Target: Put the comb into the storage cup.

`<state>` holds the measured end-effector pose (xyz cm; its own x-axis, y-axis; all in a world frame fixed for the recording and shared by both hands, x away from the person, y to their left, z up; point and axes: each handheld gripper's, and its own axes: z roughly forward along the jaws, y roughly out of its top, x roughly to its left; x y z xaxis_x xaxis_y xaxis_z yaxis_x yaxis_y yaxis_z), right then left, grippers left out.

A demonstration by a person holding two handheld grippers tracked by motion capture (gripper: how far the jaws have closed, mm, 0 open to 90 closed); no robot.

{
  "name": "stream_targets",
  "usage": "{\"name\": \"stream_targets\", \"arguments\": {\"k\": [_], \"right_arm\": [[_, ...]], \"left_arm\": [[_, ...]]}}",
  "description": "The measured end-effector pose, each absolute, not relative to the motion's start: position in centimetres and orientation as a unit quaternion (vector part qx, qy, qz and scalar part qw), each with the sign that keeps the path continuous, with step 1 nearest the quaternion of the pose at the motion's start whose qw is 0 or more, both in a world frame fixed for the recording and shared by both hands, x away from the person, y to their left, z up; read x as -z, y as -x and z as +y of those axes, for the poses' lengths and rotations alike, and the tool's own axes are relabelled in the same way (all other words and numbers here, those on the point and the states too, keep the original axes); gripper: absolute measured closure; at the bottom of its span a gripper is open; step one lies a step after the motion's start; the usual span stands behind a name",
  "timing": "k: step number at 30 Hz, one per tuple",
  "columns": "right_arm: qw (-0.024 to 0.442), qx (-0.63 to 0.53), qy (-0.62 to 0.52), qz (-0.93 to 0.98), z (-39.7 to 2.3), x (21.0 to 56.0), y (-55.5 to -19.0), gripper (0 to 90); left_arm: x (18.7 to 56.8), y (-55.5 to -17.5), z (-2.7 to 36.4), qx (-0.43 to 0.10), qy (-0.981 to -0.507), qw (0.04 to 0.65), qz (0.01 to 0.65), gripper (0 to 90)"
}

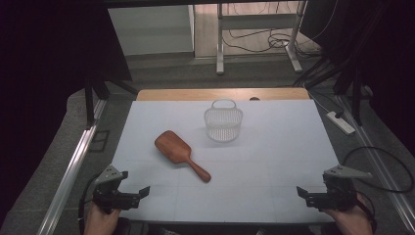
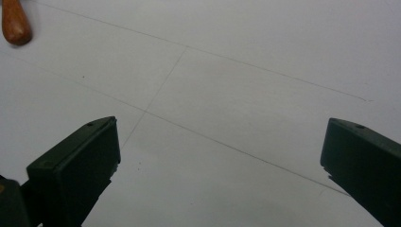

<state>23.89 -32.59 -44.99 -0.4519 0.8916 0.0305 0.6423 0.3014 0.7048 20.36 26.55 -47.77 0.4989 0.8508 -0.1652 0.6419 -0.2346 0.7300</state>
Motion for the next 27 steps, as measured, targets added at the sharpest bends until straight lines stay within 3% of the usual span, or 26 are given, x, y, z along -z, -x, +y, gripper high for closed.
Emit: {"name": "stream_targets", "arguments": {"k": [6,27], "right_arm": [[0.189,-0.333,-0.484,0.786,-32.5,45.0,-23.8,0.0],[0.188,-0.34,-0.485,0.783,-32.7,45.0,-23.8,0.0]], "left_arm": [[47.7,-20.7,26.4,-0.111,-0.778,0.393,0.477,0.0],[47.2,-22.4,24.7,-0.108,-0.795,0.387,0.454,0.0]]}}
